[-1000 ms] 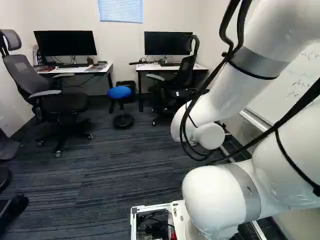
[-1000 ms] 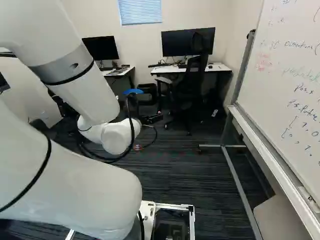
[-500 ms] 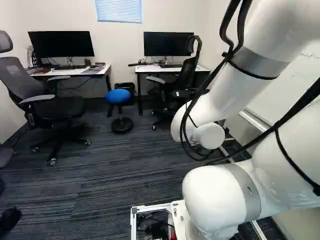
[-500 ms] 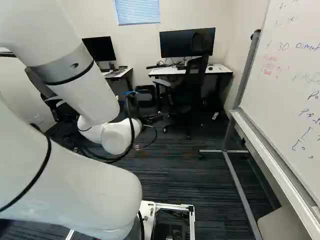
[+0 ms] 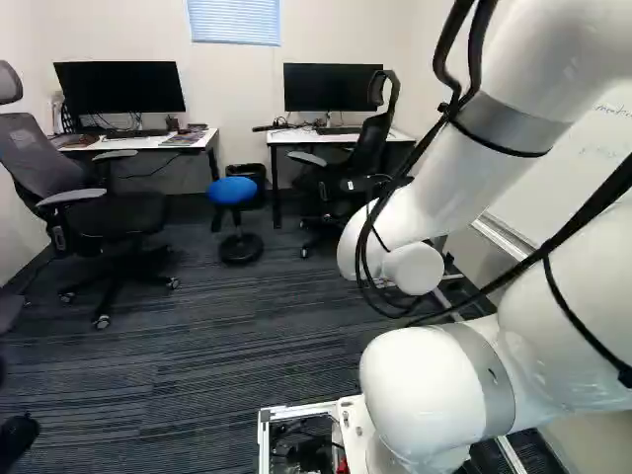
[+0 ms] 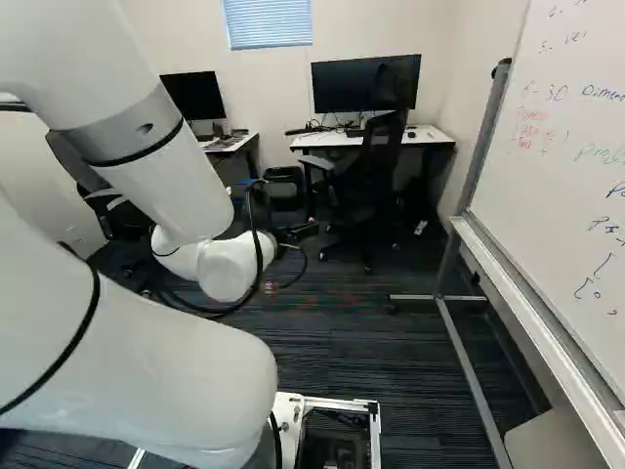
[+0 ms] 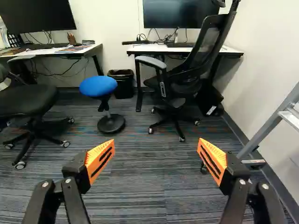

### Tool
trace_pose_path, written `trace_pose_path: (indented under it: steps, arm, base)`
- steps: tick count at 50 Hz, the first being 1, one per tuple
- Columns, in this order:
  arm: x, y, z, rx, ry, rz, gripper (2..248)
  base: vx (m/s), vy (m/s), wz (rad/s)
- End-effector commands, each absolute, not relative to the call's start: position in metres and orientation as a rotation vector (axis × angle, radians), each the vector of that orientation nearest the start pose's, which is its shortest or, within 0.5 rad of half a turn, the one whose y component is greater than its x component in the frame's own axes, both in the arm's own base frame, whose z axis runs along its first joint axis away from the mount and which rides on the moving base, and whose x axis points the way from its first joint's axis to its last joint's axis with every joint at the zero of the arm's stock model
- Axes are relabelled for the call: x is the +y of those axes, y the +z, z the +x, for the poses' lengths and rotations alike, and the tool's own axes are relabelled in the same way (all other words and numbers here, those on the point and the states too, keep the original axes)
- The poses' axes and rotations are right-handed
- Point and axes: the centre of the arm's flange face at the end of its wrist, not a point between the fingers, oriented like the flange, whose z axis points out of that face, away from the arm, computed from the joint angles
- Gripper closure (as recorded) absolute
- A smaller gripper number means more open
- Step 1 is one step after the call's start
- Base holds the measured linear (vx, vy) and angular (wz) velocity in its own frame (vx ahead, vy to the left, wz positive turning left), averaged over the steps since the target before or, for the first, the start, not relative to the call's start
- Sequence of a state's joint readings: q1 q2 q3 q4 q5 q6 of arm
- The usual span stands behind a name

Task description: Open the door and move inside

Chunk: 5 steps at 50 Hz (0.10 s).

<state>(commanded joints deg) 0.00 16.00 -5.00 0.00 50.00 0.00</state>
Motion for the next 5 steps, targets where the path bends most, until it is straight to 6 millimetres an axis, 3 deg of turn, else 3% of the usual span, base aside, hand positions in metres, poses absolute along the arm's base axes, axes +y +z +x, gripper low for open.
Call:
trace_pose_path:
  steps: [5]
  arm:
    - [0.0,0.3656,0.2703,0.0,-1.824,-2.558,3]
  base:
    - [0.0,0.0,0.0]
